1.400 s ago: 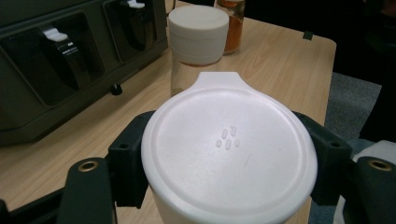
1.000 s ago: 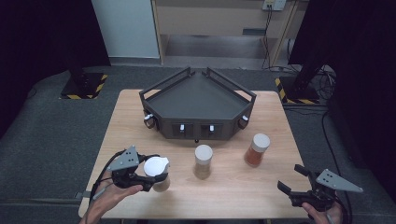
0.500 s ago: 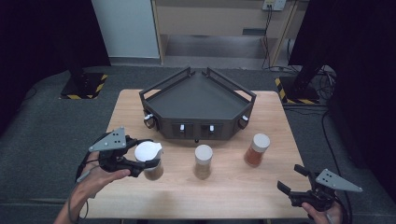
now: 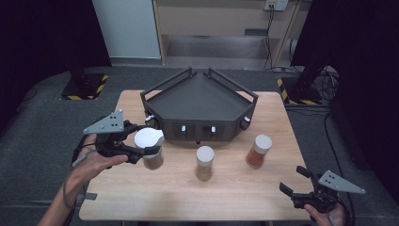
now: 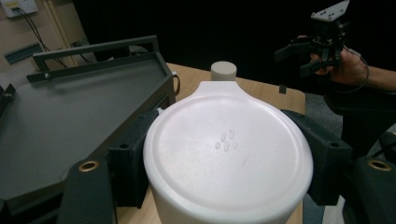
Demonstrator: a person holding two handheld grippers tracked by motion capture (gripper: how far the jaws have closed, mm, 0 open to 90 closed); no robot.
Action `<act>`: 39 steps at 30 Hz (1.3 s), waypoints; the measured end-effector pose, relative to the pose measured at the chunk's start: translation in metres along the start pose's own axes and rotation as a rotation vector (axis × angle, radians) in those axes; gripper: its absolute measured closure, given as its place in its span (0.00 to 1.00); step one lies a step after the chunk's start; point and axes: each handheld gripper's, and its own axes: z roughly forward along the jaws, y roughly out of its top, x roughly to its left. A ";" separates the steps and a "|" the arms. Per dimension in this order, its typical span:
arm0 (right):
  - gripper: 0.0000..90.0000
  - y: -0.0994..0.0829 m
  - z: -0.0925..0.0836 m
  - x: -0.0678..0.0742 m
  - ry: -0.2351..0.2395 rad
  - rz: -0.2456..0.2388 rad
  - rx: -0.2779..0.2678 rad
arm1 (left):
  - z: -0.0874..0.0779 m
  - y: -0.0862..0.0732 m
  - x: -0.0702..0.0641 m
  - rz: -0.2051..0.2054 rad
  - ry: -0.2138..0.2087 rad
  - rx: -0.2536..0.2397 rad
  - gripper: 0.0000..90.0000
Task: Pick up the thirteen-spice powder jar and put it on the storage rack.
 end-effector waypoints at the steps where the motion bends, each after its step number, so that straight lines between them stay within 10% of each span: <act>1: 0.04 0.000 0.000 0.000 0.000 -0.001 -0.001 | 0.000 0.003 0.002 0.005 -0.003 -0.001 0.33; 23: 0.04 -0.001 0.000 -0.001 0.004 0.006 -0.001 | 0.018 0.052 0.031 0.025 0.013 -0.011 0.33; 39: 0.04 -0.001 0.000 -0.002 0.007 0.008 0.001 | 0.038 0.068 0.049 -0.015 0.151 -0.010 0.33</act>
